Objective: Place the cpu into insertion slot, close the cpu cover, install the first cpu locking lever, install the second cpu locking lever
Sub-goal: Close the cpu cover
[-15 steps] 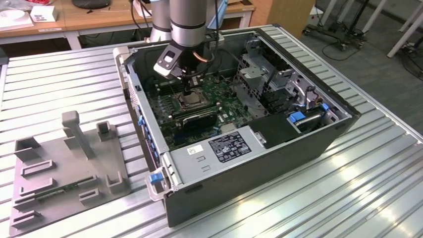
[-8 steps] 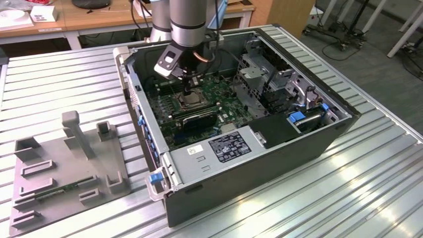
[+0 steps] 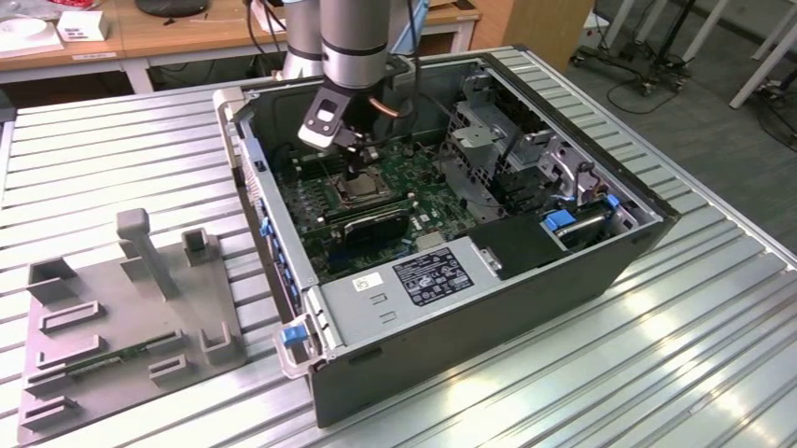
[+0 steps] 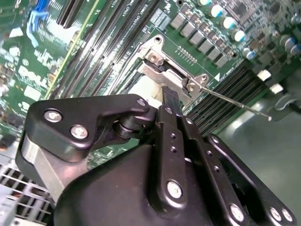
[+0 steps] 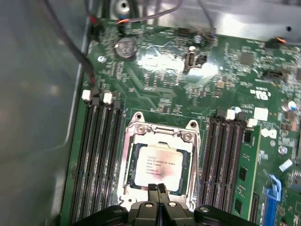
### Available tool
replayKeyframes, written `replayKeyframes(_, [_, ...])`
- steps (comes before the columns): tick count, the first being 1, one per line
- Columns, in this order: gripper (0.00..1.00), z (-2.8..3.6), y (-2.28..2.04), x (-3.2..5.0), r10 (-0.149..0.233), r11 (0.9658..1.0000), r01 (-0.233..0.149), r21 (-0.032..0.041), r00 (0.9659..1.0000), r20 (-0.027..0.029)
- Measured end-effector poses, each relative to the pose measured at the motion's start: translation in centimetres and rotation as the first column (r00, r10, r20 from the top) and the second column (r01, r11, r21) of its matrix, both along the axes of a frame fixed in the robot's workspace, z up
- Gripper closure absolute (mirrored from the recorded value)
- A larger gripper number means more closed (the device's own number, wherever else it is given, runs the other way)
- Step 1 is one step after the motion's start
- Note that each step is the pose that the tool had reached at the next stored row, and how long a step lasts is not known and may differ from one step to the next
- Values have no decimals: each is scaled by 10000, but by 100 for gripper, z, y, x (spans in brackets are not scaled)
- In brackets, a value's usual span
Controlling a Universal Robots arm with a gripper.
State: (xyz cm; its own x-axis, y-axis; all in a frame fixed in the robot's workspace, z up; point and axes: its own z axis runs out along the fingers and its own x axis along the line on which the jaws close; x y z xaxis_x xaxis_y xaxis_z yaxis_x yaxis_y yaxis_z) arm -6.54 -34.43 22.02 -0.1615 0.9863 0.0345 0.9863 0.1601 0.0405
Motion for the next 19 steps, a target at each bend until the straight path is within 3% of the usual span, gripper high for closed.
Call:
replayKeyframes(3, [89,-2,0,0,556,9985,-556,0,9985,0])
replayKeyframes(6, [89,-4,0,0,1094,9940,-1094,0,9940,0])
replayKeyframes(8, [89,-5,0,0,1451,9894,-1451,0,9894,0])
replayKeyframes(12, [89,-6,0,0,2141,9768,-2141,0,9768,0])
replayKeyframes(13, [89,-6,0,0,2209,9753,-2209,-4,9753,-1])
replayKeyframes(19, [89,-6,0,0,2252,9743,-2252,-39,9743,-9])
